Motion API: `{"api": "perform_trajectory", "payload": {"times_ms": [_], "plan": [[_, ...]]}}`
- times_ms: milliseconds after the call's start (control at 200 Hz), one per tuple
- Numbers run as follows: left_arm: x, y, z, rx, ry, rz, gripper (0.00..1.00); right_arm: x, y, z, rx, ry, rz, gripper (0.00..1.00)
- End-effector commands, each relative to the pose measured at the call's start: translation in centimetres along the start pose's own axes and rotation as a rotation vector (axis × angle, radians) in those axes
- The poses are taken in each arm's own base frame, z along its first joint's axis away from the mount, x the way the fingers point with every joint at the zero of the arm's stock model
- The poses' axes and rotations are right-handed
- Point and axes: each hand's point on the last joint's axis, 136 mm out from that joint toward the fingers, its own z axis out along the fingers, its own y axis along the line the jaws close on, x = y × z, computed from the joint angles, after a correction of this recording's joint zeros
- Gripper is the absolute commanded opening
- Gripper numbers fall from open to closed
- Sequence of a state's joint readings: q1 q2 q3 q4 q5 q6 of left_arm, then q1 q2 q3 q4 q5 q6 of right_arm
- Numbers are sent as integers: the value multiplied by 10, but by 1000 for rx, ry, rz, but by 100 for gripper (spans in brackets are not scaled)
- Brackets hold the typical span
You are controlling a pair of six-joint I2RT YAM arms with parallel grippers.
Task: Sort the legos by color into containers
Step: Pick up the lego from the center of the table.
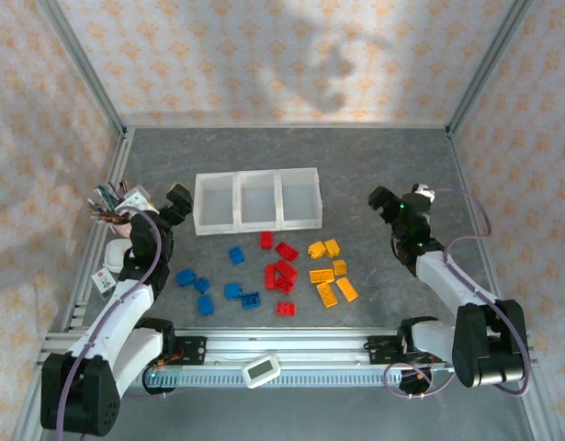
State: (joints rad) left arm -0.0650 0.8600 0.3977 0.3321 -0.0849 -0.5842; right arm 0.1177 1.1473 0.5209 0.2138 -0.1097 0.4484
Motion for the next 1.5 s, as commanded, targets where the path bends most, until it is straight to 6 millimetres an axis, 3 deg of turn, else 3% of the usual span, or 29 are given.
{"api": "perform_trajectory", "payload": {"times_ms": [0, 245, 526, 671, 846, 1181, 1491], "plan": [[30, -5, -12, -26, 153, -23, 99, 15, 23, -5, -68, 94, -50, 100], [101, -23, -35, -69, 425, 31, 99, 67, 64, -17, -169, 251, -197, 100], [158, -47, -58, -115, 597, 165, 99, 142, 110, -39, -311, 417, -324, 100], [188, -53, -59, -120, 692, 240, 96, 166, 125, -47, -350, 448, -362, 100], [203, -43, -51, -227, 712, 357, 95, 170, 133, -48, -376, 454, -360, 100], [229, -19, -47, -317, 745, 386, 87, 170, 141, -48, -396, 458, -386, 100], [244, -16, -46, -300, 773, 374, 67, 174, 142, -46, -397, 469, -386, 100]]}}
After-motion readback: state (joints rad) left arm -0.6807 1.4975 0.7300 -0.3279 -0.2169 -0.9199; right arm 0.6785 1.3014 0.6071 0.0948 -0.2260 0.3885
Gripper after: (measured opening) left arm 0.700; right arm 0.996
